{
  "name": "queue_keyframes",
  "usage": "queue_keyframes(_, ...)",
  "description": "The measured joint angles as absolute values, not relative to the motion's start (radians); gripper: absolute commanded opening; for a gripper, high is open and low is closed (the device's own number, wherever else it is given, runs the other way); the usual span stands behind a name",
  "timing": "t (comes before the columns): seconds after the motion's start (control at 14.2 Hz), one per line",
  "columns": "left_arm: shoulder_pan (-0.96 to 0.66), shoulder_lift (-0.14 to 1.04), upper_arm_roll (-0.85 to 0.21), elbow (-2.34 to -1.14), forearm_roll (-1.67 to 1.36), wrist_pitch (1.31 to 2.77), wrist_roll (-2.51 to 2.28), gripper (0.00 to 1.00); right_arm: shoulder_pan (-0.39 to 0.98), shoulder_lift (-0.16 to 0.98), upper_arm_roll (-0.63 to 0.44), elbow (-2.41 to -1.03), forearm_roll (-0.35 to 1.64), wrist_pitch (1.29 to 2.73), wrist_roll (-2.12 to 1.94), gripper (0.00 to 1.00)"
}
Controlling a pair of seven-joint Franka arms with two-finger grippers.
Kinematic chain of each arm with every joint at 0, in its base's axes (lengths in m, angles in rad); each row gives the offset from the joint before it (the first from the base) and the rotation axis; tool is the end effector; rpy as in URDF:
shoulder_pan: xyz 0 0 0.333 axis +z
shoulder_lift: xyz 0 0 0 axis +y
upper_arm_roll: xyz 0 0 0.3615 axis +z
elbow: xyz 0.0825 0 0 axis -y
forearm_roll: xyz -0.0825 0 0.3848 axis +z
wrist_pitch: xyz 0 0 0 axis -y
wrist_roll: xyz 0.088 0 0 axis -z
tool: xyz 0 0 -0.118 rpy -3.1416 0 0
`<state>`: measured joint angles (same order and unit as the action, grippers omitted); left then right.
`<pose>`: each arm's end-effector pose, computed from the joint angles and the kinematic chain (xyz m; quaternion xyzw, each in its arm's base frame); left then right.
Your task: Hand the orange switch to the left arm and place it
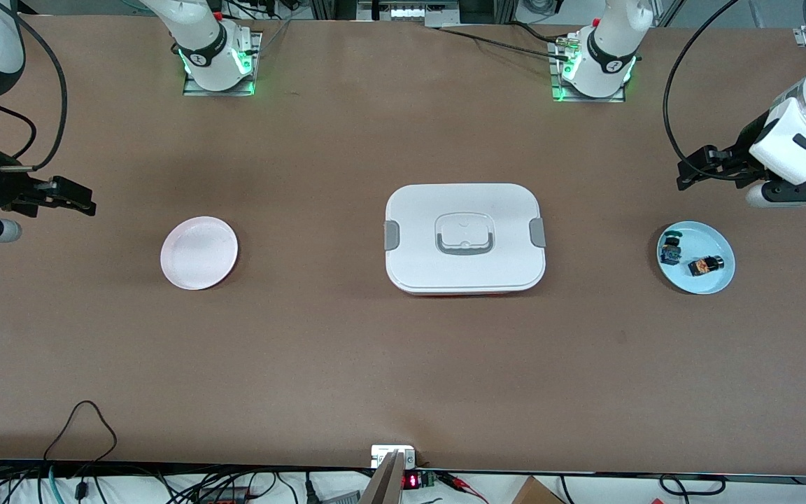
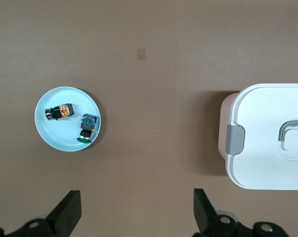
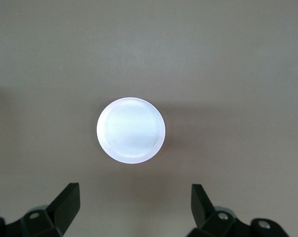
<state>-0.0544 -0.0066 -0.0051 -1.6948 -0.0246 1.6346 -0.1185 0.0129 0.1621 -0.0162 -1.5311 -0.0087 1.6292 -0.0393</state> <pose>0.5523 -0.0357 0.6094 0.9991 0.0306 -0.0278 0.0098 0.6120 -0.0022 0.5880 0.9993 0.0184 -0.0321 0.0050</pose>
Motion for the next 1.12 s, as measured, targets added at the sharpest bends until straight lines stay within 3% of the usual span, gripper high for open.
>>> queue_keyframes(0.77,-0.054,-0.007,-0.005,-1.695,-0.025,1.635,-0.118,1.00,0.014,0.131,-0.010,-1.537,-0.009,1.570,-0.039,1.00)
queue_keyframes(1.12,-0.054,-0.007,-0.005,-1.695,-0.025,1.634,-0.118,1.00,0.014,0.053,-0.010,-1.640,-0.009,1.601,-0.039,1.00)
